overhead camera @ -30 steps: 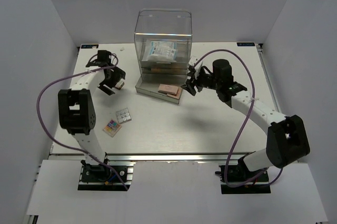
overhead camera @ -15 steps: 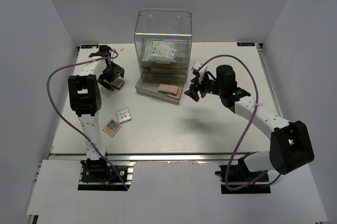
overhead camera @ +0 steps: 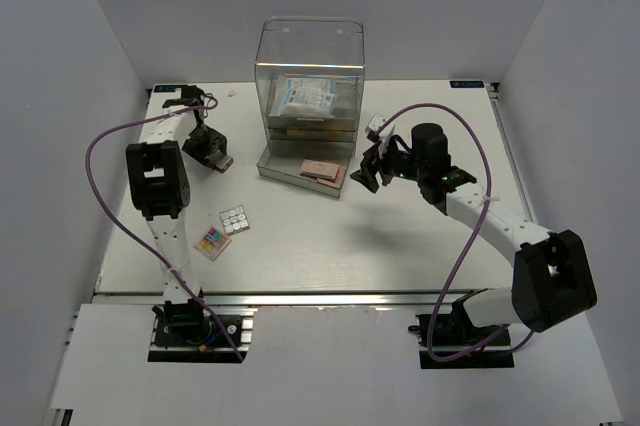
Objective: Organize the makeup
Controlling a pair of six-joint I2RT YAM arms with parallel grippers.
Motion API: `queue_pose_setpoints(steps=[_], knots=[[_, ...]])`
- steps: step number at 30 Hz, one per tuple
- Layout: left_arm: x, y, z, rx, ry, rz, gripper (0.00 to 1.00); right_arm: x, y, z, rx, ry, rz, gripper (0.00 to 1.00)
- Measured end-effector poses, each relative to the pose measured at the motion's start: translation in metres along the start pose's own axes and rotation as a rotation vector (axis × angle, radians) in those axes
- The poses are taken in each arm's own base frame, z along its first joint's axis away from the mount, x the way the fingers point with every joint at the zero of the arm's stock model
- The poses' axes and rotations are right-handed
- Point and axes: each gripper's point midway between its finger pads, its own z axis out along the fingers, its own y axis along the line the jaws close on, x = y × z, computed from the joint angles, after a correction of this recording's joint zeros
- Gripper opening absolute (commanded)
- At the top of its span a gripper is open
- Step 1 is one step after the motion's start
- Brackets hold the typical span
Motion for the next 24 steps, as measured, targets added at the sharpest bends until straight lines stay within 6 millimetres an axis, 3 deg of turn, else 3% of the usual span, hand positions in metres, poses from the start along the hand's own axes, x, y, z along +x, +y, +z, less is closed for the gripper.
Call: queue_pose_setpoints(steps=[6, 9, 13, 18, 24], knots=[[-0.001, 0.000, 0.000, 0.013, 0.005, 0.028, 0.17, -0.002, 0.000, -0.001, 0.002, -0.005, -0.001, 0.72], [0.001, 0.003, -0.001, 0.033, -0.002, 0.044, 0.06, -0.004, 0.000, -0.002, 0.004, -0.010, -0.005, 0.72], [0.011, 0.015, -0.007, 0.056, 0.002, 0.062, 0.01, -0.006, 0.001, -0.004, 0.006, -0.016, -0.009, 0.72], [0.042, 0.034, -0.025, 0.129, 0.052, 0.076, 0.00, -0.003, 0.002, -0.005, 0.004, -0.013, -0.006, 0.72], [0.073, 0.044, -0.090, 0.346, 0.036, 0.113, 0.00, -0.003, 0.003, -0.005, 0.003, -0.011, -0.006, 0.71]])
